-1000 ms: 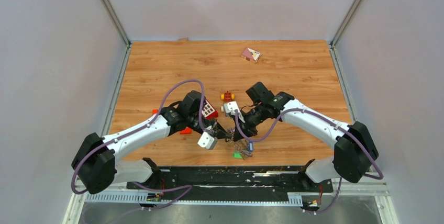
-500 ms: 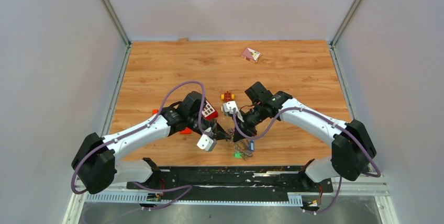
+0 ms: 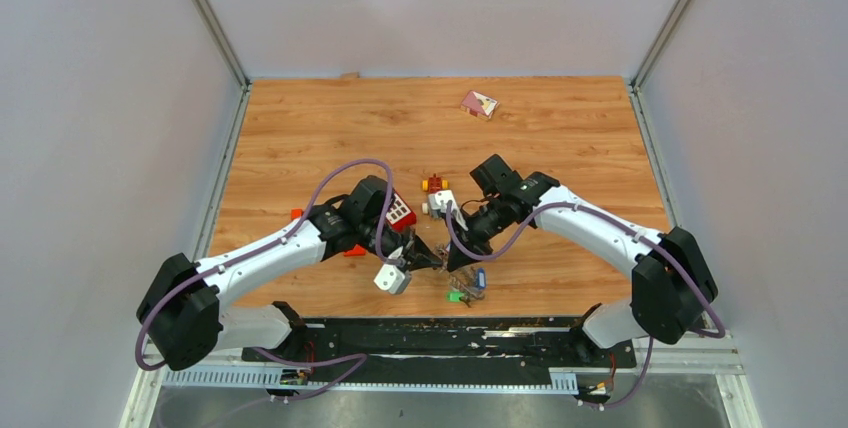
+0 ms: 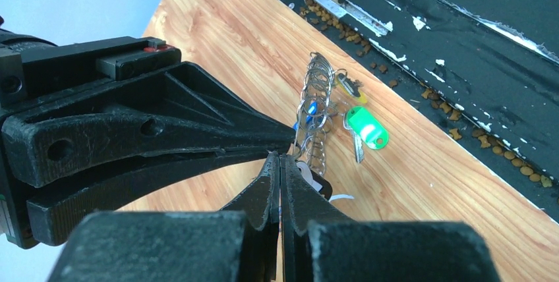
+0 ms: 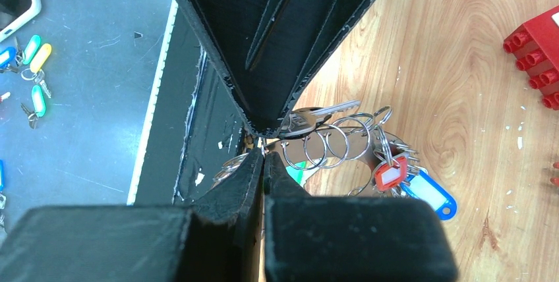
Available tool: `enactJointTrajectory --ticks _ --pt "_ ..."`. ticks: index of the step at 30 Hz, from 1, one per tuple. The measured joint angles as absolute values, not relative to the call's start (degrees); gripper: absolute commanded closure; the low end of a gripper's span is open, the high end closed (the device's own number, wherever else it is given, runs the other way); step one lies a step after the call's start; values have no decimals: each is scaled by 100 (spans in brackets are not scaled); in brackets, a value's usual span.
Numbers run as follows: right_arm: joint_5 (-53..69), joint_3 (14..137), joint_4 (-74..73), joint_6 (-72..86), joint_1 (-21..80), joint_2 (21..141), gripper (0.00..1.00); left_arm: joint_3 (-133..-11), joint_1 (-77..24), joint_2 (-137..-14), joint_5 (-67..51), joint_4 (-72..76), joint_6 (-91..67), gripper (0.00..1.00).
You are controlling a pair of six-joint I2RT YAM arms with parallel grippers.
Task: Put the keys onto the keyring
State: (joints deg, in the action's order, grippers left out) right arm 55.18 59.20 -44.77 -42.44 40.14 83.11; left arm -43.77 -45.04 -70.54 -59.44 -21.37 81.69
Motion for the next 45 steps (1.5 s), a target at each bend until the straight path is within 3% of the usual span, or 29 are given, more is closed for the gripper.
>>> enactJointTrajectory --ticks 27,45 --pt "5763 6119 -4397 -4185 3717 8366 100 -4399 -4663 -7113 -5944 -2853 8680 100" --pt "5559 5883 -4545 -4952 3927 8044 100 -4405 -4307 -6954 -5959 -1673 6648 100"
